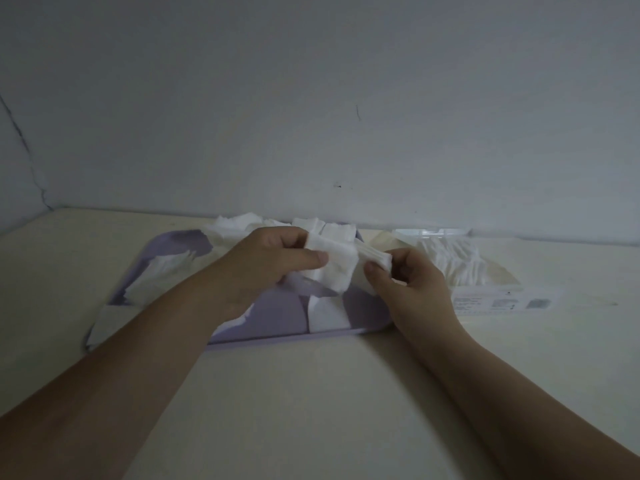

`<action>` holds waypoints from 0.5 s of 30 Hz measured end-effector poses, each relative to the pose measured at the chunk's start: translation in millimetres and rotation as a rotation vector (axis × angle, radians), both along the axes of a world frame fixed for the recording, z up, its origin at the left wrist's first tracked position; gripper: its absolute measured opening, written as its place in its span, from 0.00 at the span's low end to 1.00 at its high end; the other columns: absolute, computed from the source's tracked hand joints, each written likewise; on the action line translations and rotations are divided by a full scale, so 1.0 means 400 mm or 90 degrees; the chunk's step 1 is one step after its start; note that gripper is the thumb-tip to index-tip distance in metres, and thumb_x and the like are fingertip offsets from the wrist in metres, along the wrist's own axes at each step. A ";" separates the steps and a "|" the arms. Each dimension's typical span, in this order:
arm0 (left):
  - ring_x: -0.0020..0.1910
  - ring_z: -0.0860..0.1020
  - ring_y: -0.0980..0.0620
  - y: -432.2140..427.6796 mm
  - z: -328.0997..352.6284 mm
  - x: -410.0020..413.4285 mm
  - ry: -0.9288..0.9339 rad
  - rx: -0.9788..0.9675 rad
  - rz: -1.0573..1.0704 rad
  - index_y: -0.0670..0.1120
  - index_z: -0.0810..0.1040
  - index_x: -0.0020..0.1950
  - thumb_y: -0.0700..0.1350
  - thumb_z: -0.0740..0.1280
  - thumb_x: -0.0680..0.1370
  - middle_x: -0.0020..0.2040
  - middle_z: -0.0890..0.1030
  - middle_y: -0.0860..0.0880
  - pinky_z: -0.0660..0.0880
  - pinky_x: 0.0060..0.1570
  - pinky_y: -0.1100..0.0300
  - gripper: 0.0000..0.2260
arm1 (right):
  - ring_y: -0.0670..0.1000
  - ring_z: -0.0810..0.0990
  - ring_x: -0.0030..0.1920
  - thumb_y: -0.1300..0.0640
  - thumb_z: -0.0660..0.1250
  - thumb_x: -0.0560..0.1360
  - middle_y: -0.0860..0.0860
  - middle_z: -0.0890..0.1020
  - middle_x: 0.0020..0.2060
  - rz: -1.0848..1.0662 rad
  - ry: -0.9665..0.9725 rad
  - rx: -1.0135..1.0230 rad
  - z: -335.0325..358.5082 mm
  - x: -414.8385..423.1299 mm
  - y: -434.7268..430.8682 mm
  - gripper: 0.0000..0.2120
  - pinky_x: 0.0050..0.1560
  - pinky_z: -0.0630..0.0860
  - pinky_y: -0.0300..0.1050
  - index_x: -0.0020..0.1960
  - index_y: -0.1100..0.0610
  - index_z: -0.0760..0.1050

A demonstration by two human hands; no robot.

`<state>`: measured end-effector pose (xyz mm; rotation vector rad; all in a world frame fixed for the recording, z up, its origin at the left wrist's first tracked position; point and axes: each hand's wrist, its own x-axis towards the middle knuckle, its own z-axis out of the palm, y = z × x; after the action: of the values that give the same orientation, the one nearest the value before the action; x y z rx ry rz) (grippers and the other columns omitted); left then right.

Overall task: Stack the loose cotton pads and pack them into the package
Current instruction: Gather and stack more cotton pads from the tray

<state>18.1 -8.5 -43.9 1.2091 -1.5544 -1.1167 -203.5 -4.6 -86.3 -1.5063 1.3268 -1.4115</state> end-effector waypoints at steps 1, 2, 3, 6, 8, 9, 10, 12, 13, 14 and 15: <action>0.36 0.75 0.55 0.002 -0.003 -0.006 0.031 -0.005 -0.025 0.41 0.84 0.49 0.45 0.76 0.72 0.39 0.80 0.49 0.70 0.34 0.63 0.10 | 0.50 0.86 0.47 0.54 0.74 0.75 0.50 0.88 0.43 0.026 -0.017 0.003 0.000 0.000 -0.001 0.04 0.50 0.80 0.49 0.48 0.52 0.81; 0.35 0.75 0.57 0.009 -0.008 -0.017 0.051 -0.016 -0.048 0.40 0.84 0.50 0.42 0.77 0.74 0.38 0.80 0.50 0.71 0.33 0.64 0.08 | 0.52 0.87 0.46 0.56 0.75 0.75 0.51 0.89 0.42 0.064 -0.044 0.010 0.001 -0.001 0.000 0.04 0.50 0.81 0.51 0.48 0.53 0.81; 0.35 0.77 0.58 0.017 -0.015 -0.028 0.058 -0.024 -0.056 0.39 0.84 0.52 0.38 0.76 0.75 0.37 0.82 0.51 0.72 0.34 0.66 0.07 | 0.53 0.88 0.47 0.60 0.74 0.76 0.53 0.89 0.43 0.106 -0.067 0.021 0.003 0.000 0.003 0.04 0.51 0.81 0.51 0.50 0.55 0.82; 0.42 0.84 0.57 0.022 -0.043 -0.055 0.086 -0.025 -0.020 0.40 0.84 0.53 0.33 0.75 0.74 0.43 0.87 0.49 0.78 0.42 0.68 0.09 | 0.49 0.88 0.48 0.69 0.71 0.77 0.51 0.90 0.45 0.170 -0.053 0.025 0.010 -0.005 0.007 0.10 0.51 0.82 0.45 0.54 0.57 0.84; 0.47 0.85 0.54 0.015 -0.051 -0.054 0.096 -0.029 0.001 0.43 0.84 0.51 0.33 0.77 0.73 0.48 0.88 0.45 0.80 0.47 0.64 0.09 | 0.47 0.87 0.47 0.70 0.69 0.77 0.51 0.90 0.45 0.187 -0.058 0.027 0.010 -0.009 0.006 0.11 0.49 0.81 0.41 0.54 0.58 0.85; 0.47 0.85 0.53 0.014 -0.051 -0.051 0.086 -0.036 -0.001 0.44 0.85 0.49 0.34 0.77 0.72 0.48 0.88 0.45 0.81 0.48 0.63 0.09 | 0.47 0.87 0.47 0.70 0.69 0.78 0.51 0.90 0.45 0.188 -0.060 0.029 0.008 -0.009 0.005 0.11 0.49 0.81 0.42 0.54 0.58 0.86; 0.47 0.85 0.53 0.012 -0.051 -0.047 0.070 -0.044 -0.009 0.45 0.85 0.48 0.34 0.78 0.72 0.48 0.88 0.45 0.81 0.49 0.62 0.09 | 0.48 0.87 0.47 0.69 0.68 0.78 0.52 0.90 0.45 0.184 -0.060 0.030 0.006 -0.008 0.004 0.11 0.50 0.82 0.45 0.54 0.57 0.86; 0.45 0.84 0.55 0.015 -0.049 -0.044 0.048 -0.053 -0.038 0.45 0.85 0.47 0.34 0.78 0.71 0.44 0.88 0.48 0.80 0.48 0.64 0.09 | 0.51 0.86 0.48 0.68 0.68 0.79 0.54 0.89 0.46 0.181 -0.065 0.035 0.002 -0.005 0.002 0.11 0.55 0.81 0.52 0.54 0.57 0.86; 0.45 0.84 0.55 0.018 -0.047 -0.044 0.039 -0.055 -0.047 0.45 0.86 0.47 0.34 0.78 0.71 0.44 0.88 0.49 0.79 0.47 0.64 0.09 | 0.52 0.86 0.48 0.67 0.68 0.80 0.55 0.89 0.47 0.189 -0.070 0.036 0.001 -0.005 0.002 0.10 0.56 0.81 0.52 0.55 0.58 0.86; 0.45 0.85 0.55 0.019 -0.047 -0.045 0.034 -0.058 -0.048 0.45 0.86 0.47 0.33 0.78 0.71 0.44 0.88 0.49 0.79 0.48 0.64 0.09 | 0.52 0.86 0.49 0.65 0.69 0.80 0.56 0.89 0.47 0.199 -0.073 0.037 0.001 -0.003 0.002 0.08 0.56 0.81 0.51 0.55 0.58 0.86; 0.45 0.85 0.55 0.019 -0.047 -0.045 0.031 -0.059 -0.041 0.45 0.86 0.47 0.34 0.78 0.71 0.44 0.88 0.49 0.80 0.48 0.64 0.09 | 0.52 0.85 0.49 0.62 0.68 0.81 0.59 0.88 0.47 0.203 -0.076 0.037 0.003 -0.003 0.003 0.07 0.54 0.79 0.49 0.54 0.59 0.86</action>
<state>-0.1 -0.7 -62.7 1.0696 -1.5998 -1.0943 -204.8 -3.6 -84.9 -1.4931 0.9957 -1.2272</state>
